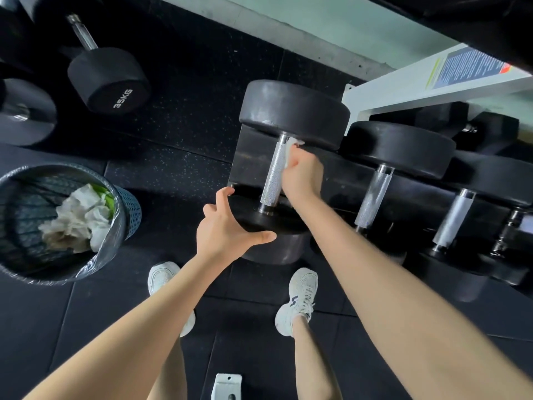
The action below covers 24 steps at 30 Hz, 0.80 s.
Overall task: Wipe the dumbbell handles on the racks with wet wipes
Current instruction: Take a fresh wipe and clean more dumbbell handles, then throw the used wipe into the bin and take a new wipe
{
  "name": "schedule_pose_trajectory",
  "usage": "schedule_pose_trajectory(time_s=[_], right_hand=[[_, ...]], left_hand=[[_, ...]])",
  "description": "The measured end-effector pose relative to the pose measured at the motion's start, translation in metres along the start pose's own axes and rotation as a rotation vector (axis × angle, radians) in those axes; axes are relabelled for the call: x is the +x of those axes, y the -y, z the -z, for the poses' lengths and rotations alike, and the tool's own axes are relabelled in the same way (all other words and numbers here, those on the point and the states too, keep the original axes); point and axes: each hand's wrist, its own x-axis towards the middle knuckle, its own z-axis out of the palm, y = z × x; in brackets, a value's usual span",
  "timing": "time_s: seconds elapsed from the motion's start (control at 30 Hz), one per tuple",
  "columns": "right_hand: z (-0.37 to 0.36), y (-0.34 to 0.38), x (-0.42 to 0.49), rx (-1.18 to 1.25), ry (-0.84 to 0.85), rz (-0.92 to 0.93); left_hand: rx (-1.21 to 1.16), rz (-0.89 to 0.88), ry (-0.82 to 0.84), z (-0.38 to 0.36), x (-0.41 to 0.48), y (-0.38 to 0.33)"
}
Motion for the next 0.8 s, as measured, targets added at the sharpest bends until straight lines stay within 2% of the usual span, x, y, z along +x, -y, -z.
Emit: schedule_pose_trajectory(time_s=[0.07,0.2,0.33,0.43,0.57,0.63,0.7,0.8], right_hand=[[-0.010,0.004,-0.016,-0.216,0.036,0.047],[-0.026,-0.014,-0.045,-0.354,0.213,0.091],[-0.018,-0.012,-0.041,-0.215,0.378,-0.098],[0.002,-0.008,-0.044,-0.156,0.380,-0.105],[0.034,-0.002,-0.069,0.242,0.358,-0.101],[0.047,0.006,-0.081,0.357,0.385,-0.076],[0.060,0.017,-0.095,0.451,0.456,-0.033],[0.075,0.036,-0.116,0.526,0.520,0.031]], left_hand=[[0.013,-0.006,0.001,0.000,0.000,0.001],[0.043,-0.017,-0.010,-0.001,0.000,0.001],[0.039,-0.026,-0.001,0.001,-0.003,-0.001],[-0.048,-0.026,0.030,0.006,-0.006,0.000],[-0.173,-0.076,-0.022,0.024,-0.016,0.006],[-0.360,-0.083,-0.012,0.037,-0.027,0.004],[-0.612,-0.078,0.067,0.054,-0.040,-0.003],[-0.745,-0.133,0.157,0.077,-0.062,-0.009]])
